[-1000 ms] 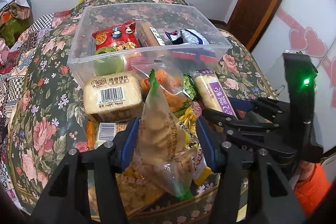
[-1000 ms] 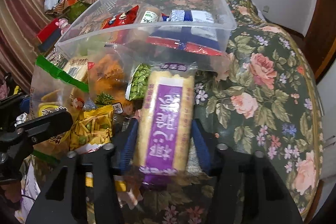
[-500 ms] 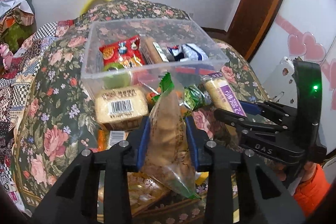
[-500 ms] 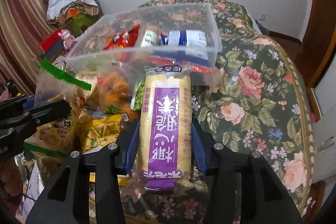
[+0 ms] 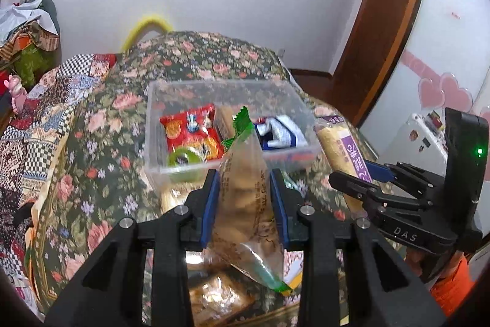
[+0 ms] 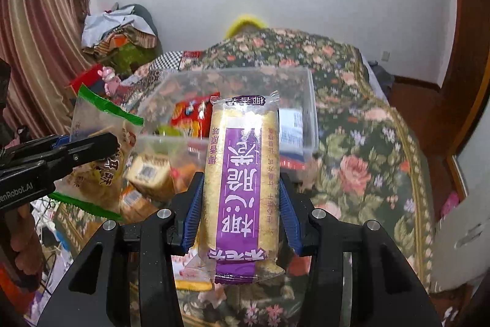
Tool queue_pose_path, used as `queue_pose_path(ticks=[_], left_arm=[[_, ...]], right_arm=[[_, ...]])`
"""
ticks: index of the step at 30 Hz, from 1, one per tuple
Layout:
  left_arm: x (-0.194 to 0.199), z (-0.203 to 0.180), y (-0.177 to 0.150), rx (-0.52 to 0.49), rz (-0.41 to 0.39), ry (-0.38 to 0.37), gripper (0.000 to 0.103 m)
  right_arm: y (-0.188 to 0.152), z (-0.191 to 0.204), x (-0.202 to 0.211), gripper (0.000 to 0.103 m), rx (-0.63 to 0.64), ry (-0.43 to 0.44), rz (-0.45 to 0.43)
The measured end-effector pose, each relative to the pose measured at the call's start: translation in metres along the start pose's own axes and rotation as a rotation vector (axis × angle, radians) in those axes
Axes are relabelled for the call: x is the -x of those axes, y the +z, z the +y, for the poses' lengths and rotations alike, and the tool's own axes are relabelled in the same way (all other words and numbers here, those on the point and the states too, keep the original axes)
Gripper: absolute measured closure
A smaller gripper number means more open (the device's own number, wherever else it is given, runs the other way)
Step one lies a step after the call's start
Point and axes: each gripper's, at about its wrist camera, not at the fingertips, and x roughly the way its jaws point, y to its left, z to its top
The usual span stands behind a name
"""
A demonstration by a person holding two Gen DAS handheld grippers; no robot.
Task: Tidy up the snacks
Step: 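Carry both packs into the clear box and open both tools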
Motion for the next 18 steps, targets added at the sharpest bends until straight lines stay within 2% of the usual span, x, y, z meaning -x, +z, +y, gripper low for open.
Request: queue_pose_path(ticks=[8,18], left_arm=[[0.001,0.005,0.033,0.005,-0.070,0.008,0.070],[-0.027,0.018,0.056,0.037,-0.088,0.015,0.070]], right_arm=[[0.031,0.003,-0.009,0.060,0.044,-0.010,-0.050],[0.061,0.007,-0.035,0.060,0.040,0.006,-0.071]])
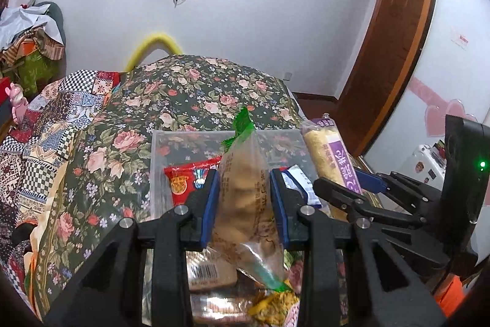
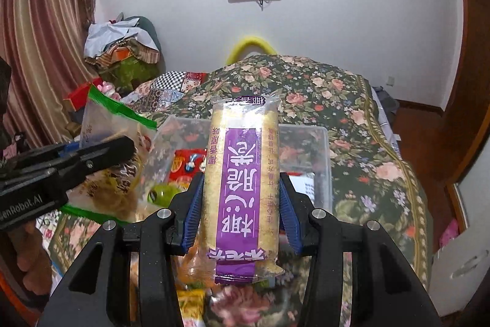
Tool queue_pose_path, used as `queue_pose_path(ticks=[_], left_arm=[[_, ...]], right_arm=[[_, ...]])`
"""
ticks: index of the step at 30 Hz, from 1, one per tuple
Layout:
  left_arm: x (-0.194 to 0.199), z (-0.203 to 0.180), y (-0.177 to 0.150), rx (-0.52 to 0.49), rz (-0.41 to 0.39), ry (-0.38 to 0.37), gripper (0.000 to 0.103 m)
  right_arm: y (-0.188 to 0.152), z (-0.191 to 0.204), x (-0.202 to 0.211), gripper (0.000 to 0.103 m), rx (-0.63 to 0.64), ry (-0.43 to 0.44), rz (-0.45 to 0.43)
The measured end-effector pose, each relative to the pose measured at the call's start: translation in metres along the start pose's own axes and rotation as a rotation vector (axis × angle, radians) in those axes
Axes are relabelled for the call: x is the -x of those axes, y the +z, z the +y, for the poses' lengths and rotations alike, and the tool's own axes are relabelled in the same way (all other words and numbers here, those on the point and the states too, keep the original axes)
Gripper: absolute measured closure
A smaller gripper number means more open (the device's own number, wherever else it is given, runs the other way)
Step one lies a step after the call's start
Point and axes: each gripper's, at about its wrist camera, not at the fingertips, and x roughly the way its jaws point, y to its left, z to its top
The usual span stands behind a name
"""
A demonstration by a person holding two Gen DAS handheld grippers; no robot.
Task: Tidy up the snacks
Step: 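Carry both packs into the clear box and open both tools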
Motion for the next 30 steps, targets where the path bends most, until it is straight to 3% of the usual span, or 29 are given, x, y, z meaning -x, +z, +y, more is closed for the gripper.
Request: queue_pose_path(ticks=[17,27,30], left_arm=[[-0.082,0.014,0.003,0.052,0.086,0.032,0.070],[-0.104,0.024,-0.006,0.073,0.152,0.059,0.069],[-0.100,0.025,-0.006,0.076,0.152,0.079,0.054]], right_arm=[[0.001,-0.007,-0.068,0.060,-0.021,-0.033,0.099],[-0.007,-0.009,-0.075,0.063,-0.028,-0.029,0.131],[-0.007,-0.010,-0.071,0.063,-0.037,-0.027,0.139]])
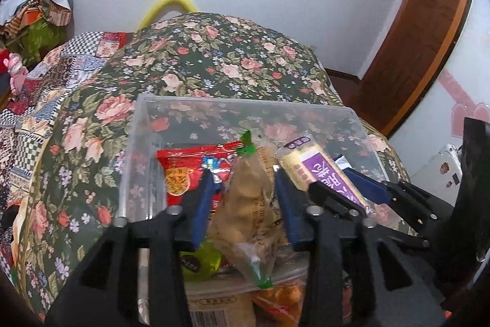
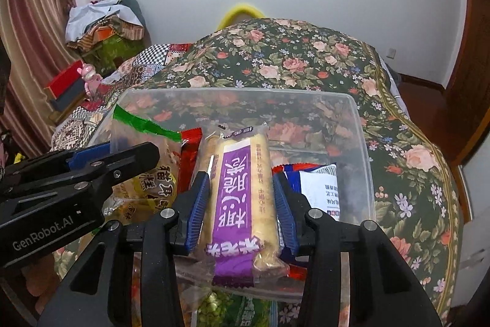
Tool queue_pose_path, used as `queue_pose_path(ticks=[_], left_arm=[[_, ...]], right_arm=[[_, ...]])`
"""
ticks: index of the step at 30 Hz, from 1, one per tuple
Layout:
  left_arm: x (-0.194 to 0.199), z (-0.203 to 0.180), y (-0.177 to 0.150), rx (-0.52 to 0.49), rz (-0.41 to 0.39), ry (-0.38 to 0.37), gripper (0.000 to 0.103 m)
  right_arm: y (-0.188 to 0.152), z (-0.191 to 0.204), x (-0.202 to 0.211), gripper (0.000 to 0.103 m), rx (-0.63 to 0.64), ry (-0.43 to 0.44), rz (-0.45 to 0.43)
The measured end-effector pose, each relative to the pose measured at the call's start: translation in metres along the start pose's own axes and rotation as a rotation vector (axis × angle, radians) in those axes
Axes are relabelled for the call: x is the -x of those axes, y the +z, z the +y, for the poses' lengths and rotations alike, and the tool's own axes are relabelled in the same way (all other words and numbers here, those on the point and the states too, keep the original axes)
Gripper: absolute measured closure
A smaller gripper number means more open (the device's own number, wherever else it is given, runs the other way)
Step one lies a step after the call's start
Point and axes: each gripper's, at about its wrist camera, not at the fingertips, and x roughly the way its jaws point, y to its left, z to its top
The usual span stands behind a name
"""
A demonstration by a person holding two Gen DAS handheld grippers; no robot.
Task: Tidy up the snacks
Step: 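Carry both packs into the clear box and open both tools, then withdraw both tools from the box toward the remaining snacks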
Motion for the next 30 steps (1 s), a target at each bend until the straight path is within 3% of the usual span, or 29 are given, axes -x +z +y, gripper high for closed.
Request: queue_pose_path(ticks=[2,5,16,22,26,30], left_arm=[[0.008,0.002,-0.001,0.002,-0.022,0.013,0.044],[0.018,0.003,-0.001,-0.006,-0.037,0.025,0.041],[0.077,0.005,-0.017,-0.093,-0.074,0.069,0.036],[0.110,0.006,-0.046,-0.148,-0.055,0.085,0.030],[0.128,0.007,-0.073,-0.181,-0.036,0.091,0.014],[0.136,0.011,-0.100,-0.191,-0.002,0.094,0.012]], right_arm=[[-0.001,0.000,0.003,0.060,-0.001,-0.002,0.006],[-0.003,0.000,0.012,0.048,0.002,-0.011,-0.002],[-0.019,0.014,0.069,0.041,0.056,0.012,-0.062],[-0.038,0.024,0.097,0.037,0.081,0.015,-0.079],[-0.051,0.028,0.104,0.037,0.078,0.025,-0.062],[-0.067,0.032,0.104,0.037,0.069,0.033,-0.027]])
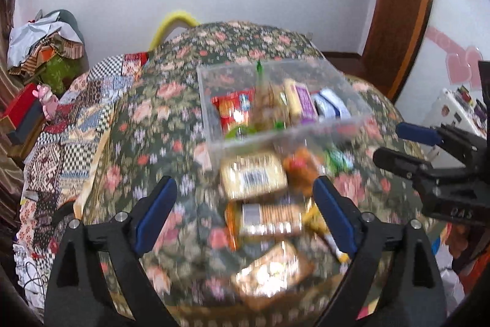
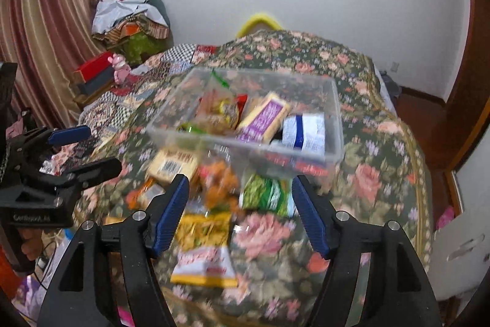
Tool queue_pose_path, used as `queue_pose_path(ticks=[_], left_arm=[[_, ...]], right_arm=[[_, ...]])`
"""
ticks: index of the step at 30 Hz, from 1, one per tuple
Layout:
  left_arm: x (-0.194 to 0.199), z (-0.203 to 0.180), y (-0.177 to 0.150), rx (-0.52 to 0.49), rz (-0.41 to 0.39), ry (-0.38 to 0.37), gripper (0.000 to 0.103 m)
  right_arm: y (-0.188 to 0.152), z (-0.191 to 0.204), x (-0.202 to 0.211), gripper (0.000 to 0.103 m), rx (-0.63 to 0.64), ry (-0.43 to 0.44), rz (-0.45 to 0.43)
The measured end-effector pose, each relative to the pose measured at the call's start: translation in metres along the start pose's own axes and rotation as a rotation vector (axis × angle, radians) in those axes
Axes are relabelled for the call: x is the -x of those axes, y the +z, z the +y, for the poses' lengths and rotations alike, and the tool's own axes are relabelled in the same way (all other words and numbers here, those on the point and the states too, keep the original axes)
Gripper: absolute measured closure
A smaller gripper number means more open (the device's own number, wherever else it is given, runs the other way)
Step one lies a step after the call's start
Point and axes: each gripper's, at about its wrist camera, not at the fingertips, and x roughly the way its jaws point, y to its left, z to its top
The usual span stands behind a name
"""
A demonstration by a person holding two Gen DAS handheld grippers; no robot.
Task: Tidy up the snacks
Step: 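Withdraw both tools from the box toward the remaining snacks, then grasp the bagged bread rolls with the left tool while the right tool grasps the yellow chip bag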
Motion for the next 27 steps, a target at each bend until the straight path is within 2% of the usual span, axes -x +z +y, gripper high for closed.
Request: queue_pose_path(ticks=[5,16,19,27], left_arm=[[-0.002,-0.004,-0.029,0.000,0.059,-0.010,0.011],[-0.037,-0.010,-0.066,0.012,0.199,-0.062,0.010],[-0.043,-0.008,-0.073,0.038,0.208,-0.084,0.005],[-0.053,-0.003,-0.077,0.103,0.210,-0.143,0.003]], right_arm=[[-0.023,0.006,-0.007,0.037,-0.018,0.018,0.061],[-0.050,0.020,-0.023,0.037,-0.001,0.027,0.149],[-0.054,0.022,-0.032,0.037,0.000,0.042,0.177],[-0.060,0.025,-0.054,0.037,0.015,0.051,0.229]])
